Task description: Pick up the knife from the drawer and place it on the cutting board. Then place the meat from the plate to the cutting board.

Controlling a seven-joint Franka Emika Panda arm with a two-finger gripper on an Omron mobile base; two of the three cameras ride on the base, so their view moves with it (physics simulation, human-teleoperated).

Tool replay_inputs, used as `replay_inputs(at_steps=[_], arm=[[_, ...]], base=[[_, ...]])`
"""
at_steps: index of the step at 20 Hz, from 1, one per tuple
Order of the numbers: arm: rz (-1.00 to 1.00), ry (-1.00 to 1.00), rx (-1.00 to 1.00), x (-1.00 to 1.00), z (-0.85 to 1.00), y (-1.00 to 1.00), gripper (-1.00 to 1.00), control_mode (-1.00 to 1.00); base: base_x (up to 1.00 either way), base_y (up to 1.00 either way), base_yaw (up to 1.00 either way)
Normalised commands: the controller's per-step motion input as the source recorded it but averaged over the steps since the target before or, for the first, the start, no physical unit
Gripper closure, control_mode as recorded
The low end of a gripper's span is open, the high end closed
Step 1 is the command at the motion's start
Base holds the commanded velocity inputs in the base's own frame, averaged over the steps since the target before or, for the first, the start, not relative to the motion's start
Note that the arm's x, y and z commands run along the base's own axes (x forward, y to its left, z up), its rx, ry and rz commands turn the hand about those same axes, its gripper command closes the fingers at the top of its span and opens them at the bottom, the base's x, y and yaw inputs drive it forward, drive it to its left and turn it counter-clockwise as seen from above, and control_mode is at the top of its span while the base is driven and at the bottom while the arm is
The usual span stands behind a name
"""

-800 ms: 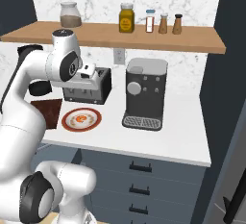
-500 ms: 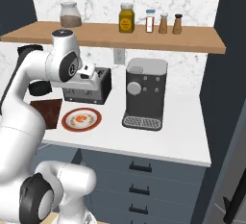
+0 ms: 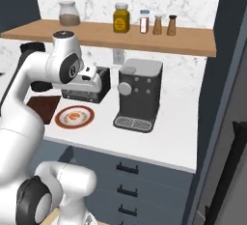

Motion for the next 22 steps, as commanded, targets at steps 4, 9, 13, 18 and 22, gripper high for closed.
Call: replay_inputs(at_steps=[4, 9, 13, 18, 22], arm=[[0.00, 0.00, 0.00, 0.00, 0.00, 0.00, -1.00, 1.00], [0.00, 0.00, 0.00, 0.00, 0.00, 0.00, -1.00, 1.00], [0.00, 0.00, 0.00, 0.00, 0.00, 0.00, -1.00, 1.00], [0.00, 0.00, 0.00, 0.00, 0.00, 0.00, -1.00, 1.00], [0.00, 0.00, 0.00, 0.00, 0.00, 0.00, -1.00, 1.00]], base=[[-0.11, -0.76, 0.62], [-0.13, -0.28, 0.81], [-0.04, -0.21, 0.83], [-0.02, -0.34, 0.78], [-0.01, -0.43, 0.59]])
